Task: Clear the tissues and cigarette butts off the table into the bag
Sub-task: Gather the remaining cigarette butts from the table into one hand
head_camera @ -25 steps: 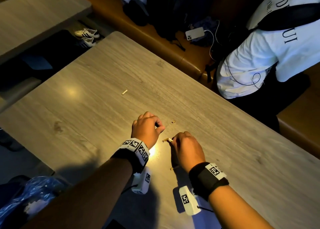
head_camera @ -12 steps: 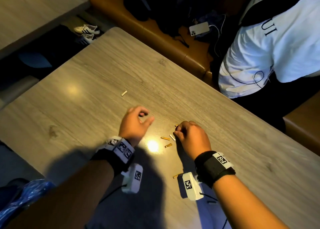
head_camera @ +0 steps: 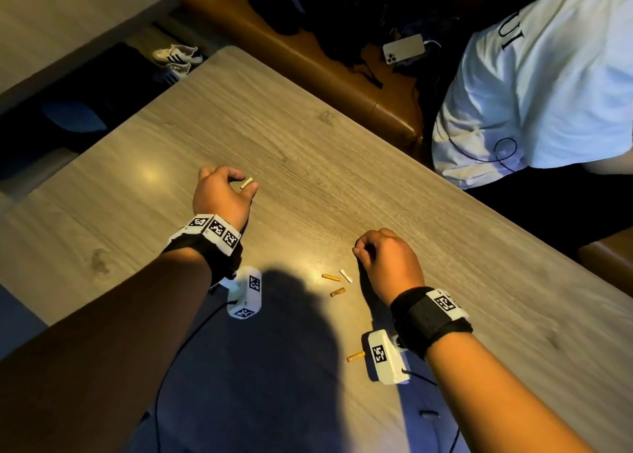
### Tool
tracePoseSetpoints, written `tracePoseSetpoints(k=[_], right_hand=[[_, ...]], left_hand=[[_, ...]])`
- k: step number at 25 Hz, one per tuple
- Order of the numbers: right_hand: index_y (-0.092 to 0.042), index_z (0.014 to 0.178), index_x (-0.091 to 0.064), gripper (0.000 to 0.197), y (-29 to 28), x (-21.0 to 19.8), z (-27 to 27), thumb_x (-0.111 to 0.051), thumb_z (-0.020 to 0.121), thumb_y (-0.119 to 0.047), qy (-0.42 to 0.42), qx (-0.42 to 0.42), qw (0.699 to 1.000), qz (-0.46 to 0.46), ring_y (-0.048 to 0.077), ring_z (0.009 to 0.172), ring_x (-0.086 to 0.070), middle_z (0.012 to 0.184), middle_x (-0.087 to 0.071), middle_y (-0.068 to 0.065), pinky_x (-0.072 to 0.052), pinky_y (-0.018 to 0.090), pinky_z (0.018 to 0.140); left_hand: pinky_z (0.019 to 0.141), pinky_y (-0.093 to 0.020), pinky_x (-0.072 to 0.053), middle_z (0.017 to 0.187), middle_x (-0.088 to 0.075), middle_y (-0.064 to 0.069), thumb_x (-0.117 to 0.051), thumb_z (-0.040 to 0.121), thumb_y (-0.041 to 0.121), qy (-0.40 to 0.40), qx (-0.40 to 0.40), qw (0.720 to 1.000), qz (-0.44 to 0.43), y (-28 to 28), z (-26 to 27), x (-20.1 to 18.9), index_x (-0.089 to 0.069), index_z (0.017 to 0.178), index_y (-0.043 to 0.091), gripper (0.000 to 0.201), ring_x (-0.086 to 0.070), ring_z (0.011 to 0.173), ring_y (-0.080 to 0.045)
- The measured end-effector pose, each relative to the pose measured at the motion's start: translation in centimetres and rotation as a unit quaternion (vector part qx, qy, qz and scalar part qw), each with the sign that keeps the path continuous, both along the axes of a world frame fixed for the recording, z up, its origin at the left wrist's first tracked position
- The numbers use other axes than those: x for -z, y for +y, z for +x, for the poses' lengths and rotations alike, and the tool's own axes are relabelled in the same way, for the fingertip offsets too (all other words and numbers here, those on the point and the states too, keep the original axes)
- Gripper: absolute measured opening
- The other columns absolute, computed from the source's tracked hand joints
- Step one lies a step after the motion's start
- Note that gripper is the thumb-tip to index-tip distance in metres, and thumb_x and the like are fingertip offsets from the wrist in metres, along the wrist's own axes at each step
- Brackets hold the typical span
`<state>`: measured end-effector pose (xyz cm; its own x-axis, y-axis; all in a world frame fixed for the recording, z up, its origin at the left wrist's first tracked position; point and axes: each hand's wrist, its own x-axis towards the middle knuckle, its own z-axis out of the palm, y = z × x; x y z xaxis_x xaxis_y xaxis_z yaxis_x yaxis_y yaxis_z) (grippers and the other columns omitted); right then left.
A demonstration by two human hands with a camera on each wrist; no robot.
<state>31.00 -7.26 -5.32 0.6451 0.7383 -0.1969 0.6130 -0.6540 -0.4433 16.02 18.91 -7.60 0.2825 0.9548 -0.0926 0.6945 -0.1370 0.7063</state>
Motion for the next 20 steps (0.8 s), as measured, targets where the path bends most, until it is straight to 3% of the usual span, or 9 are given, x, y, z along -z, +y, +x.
tracePoseSetpoints(k=[5, 8, 11, 13, 16, 20], right_hand=[[-0.027, 0.080, -0.069, 0.008, -1.0, -0.7, -1.4, -0.068, 0.087, -0.028, 0.065, 0.045, 0.996, 0.043, 0.011, 0.082, -0.056, 0.087, -0.059, -0.009, -0.046, 0.028, 0.073], [-0.028, 0.079, -0.070, 0.008, -1.5, -0.8, -3.0, -0.069, 0.086, -0.030, 0.091, 0.053, 0.994, 0.043, 0.009, 0.081, -0.056, 0.085, -0.059, -0.011, -0.043, 0.025, 0.072], [-0.026, 0.079, -0.071, 0.010, -1.8, -0.4, -3.9, -0.067, 0.087, -0.031, 0.110, 0.060, 0.991, 0.039, 0.009, 0.078, -0.054, 0.083, -0.057, -0.011, -0.038, 0.024, 0.070], [-0.024, 0.077, -0.071, 0.011, -2.3, -0.4, -4.0, -0.067, 0.086, -0.029, 0.111, 0.072, 0.990, 0.057, 0.011, 0.075, -0.055, 0.080, -0.058, -0.010, -0.037, 0.026, 0.068], [-0.023, 0.076, -0.071, 0.011, -4.5, -1.2, -3.6, -0.066, 0.085, -0.026, 0.106, 0.087, 0.987, 0.084, 0.010, 0.074, -0.057, 0.078, -0.062, -0.008, -0.042, 0.028, 0.067], [-0.027, 0.080, -0.073, 0.010, -10.5, -2.7, -2.9, -0.066, 0.086, -0.025, 0.115, 0.095, 0.985, 0.082, 0.004, 0.077, -0.059, 0.081, -0.063, -0.009, -0.043, 0.020, 0.069]], left_hand=[[0.083, -0.025, -0.045, 0.111, -0.056, 0.004, -0.077, 0.079, 0.040, -0.001, 0.011, 1.000, -0.001, -0.5, 0.0, -0.3, -0.069, 0.076, 0.026, 0.016, -0.064, 0.101, -0.020], [0.085, -0.025, -0.049, 0.106, -0.059, 0.004, -0.080, 0.073, 0.043, -0.037, 0.062, 0.997, -0.026, -3.1, 0.1, -0.2, -0.070, 0.070, 0.030, 0.017, -0.065, 0.094, -0.019], [0.090, -0.039, -0.052, 0.097, -0.057, 0.014, -0.077, 0.067, 0.051, -0.064, 0.154, 0.986, -0.024, -9.0, -0.2, 0.3, -0.072, 0.071, 0.034, 0.018, -0.059, 0.099, -0.016], [0.093, -0.040, -0.043, 0.099, -0.054, 0.019, -0.077, 0.068, 0.052, -0.028, 0.197, 0.980, -0.010, -12.8, -0.5, 0.4, -0.072, 0.073, 0.035, 0.018, -0.052, 0.103, -0.010], [0.088, -0.034, -0.025, 0.104, -0.052, 0.020, -0.078, 0.070, 0.053, 0.016, 0.226, 0.974, 0.004, -16.2, -0.6, -0.4, -0.073, 0.074, 0.036, 0.018, -0.044, 0.104, -0.006], [0.090, -0.033, -0.023, 0.107, -0.051, 0.020, -0.078, 0.071, 0.055, 0.034, 0.254, 0.967, -0.008, -16.8, -0.8, -0.6, -0.073, 0.078, 0.038, 0.019, -0.043, 0.110, -0.009]])
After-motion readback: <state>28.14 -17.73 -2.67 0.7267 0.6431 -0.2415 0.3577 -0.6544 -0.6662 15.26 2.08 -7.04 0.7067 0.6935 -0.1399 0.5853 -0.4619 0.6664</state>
